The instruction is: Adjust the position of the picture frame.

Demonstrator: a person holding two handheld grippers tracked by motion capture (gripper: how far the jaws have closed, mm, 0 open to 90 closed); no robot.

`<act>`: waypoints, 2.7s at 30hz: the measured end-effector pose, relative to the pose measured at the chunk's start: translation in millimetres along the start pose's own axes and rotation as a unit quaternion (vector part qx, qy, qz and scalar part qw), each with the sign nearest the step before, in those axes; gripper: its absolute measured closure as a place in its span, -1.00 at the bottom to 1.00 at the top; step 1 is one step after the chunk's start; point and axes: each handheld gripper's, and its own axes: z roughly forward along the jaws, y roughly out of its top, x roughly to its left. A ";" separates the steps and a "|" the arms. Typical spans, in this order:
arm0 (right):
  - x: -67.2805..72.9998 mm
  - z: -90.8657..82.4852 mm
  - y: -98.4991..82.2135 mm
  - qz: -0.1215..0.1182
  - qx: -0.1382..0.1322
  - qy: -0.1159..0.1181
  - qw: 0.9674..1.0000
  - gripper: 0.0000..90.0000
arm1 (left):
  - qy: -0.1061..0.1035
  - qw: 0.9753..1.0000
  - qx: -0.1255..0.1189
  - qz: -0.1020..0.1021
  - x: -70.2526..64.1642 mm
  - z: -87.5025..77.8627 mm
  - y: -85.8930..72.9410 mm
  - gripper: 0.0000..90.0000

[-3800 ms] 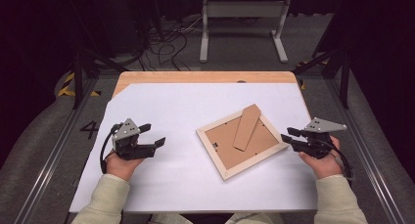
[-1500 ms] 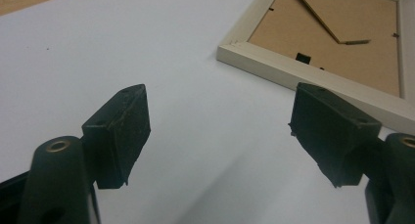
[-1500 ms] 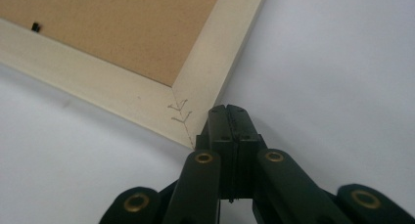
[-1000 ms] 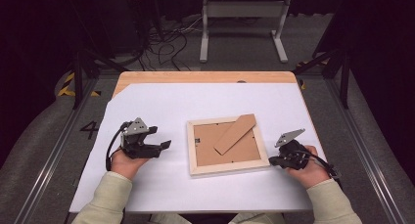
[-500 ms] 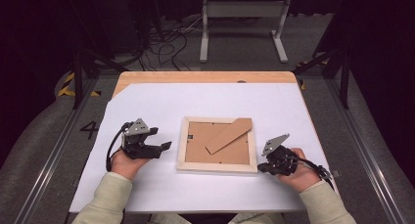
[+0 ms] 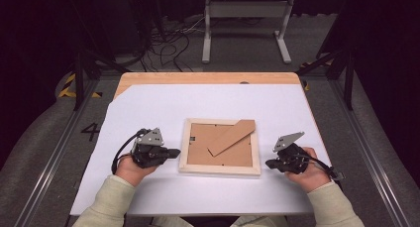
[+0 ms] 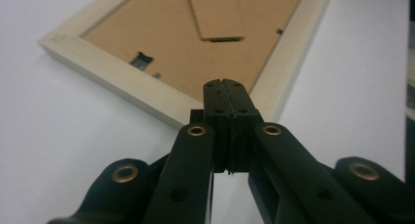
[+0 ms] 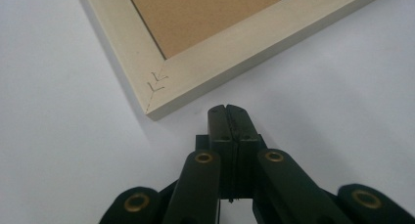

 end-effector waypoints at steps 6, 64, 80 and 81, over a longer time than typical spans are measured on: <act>-2.9 -2.3 -1.5 0.007 -0.005 -0.007 1.000 1.00 | -0.064 0.997 0.046 0.025 -5.4 13.0 0.4 0.99; 6.9 -9.2 1.3 0.022 -0.082 -0.054 0.995 1.00 | 0.122 0.987 0.046 -0.095 32.4 50.2 -8.0 0.96; 11.4 20.6 38.1 0.014 -0.127 0.003 0.992 1.00 | 0.136 0.982 -0.014 -0.128 25.6 17.2 -26.7 0.78; 12.4 24.5 41.2 0.012 -0.126 0.008 0.992 1.00 | 0.136 0.982 -0.015 -0.127 25.8 16.1 -28.0 0.77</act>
